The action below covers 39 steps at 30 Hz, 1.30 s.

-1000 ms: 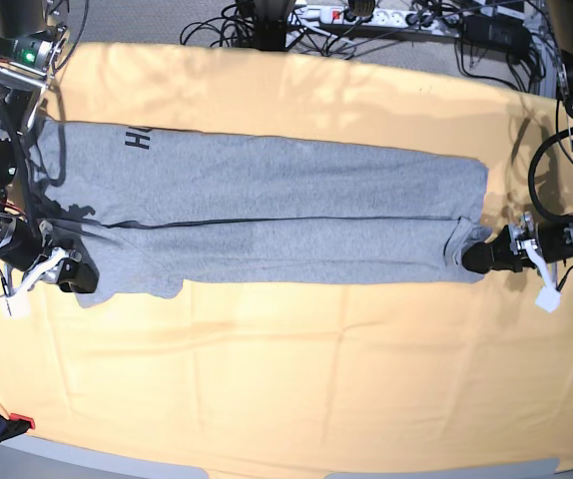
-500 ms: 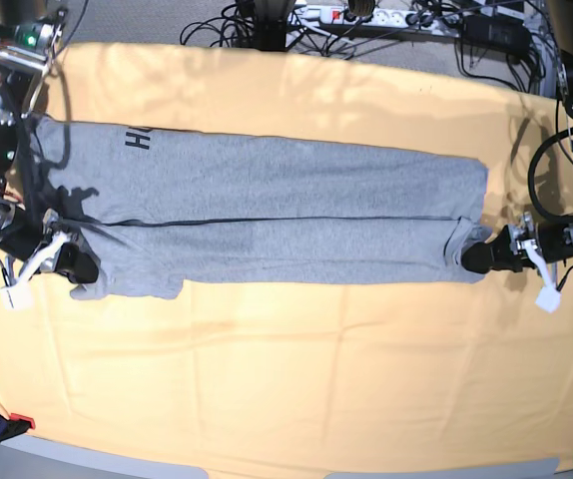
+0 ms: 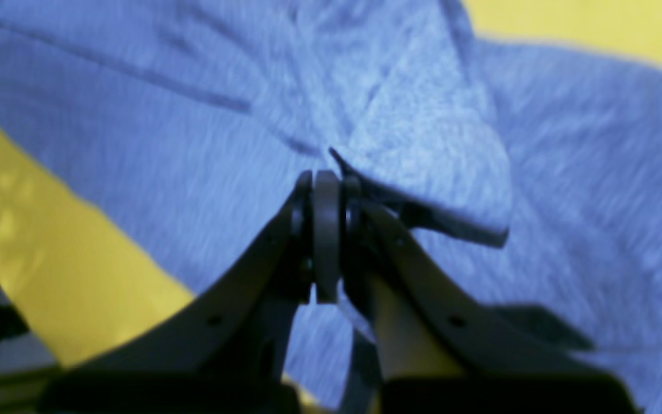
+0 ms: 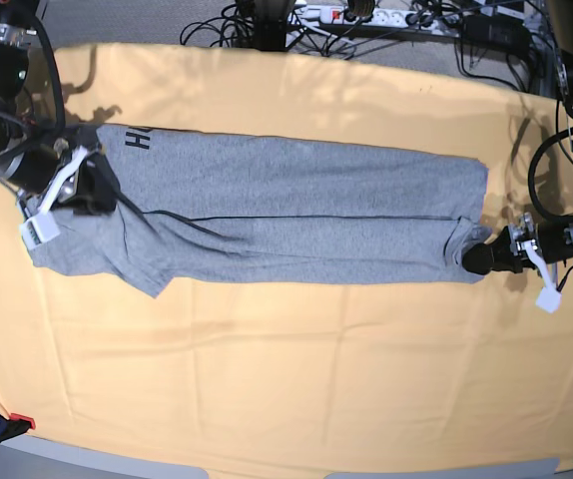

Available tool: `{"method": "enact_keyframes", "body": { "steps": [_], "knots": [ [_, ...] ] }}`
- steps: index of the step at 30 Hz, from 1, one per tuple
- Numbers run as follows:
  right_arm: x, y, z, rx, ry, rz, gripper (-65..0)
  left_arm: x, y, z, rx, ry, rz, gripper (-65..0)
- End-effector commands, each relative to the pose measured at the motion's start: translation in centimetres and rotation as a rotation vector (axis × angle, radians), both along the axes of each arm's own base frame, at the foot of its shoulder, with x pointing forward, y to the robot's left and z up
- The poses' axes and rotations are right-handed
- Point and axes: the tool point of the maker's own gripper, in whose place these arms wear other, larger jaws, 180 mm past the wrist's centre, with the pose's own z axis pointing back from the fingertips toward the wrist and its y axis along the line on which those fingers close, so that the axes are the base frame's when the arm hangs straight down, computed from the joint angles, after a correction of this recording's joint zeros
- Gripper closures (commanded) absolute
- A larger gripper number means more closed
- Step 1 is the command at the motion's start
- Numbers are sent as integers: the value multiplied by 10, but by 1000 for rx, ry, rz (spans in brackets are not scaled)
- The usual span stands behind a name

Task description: Layout the t-shirt on the table in an organized manner, then fold the t-shirt properly

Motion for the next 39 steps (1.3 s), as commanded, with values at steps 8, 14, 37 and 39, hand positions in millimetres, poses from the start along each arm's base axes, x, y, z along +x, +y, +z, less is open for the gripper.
{"method": "enact_keyframes", "body": {
  "steps": [8,14,37,39],
  "knots": [
    [-18,-19,6,-259,-9,53,0,12,7,23,-5,-69,14,-424],
    [-18,-45,-5,-400,25,22,-140,13,7,24,-8,-73,17,-424],
    [32,-53,58,-225,-337,-190,0,22,83,96,-77,-278,247,-424],
    [41,-61,43,-194,-299,-228,0,22,88,101,-85,-294,263,-424]
  ]
}}
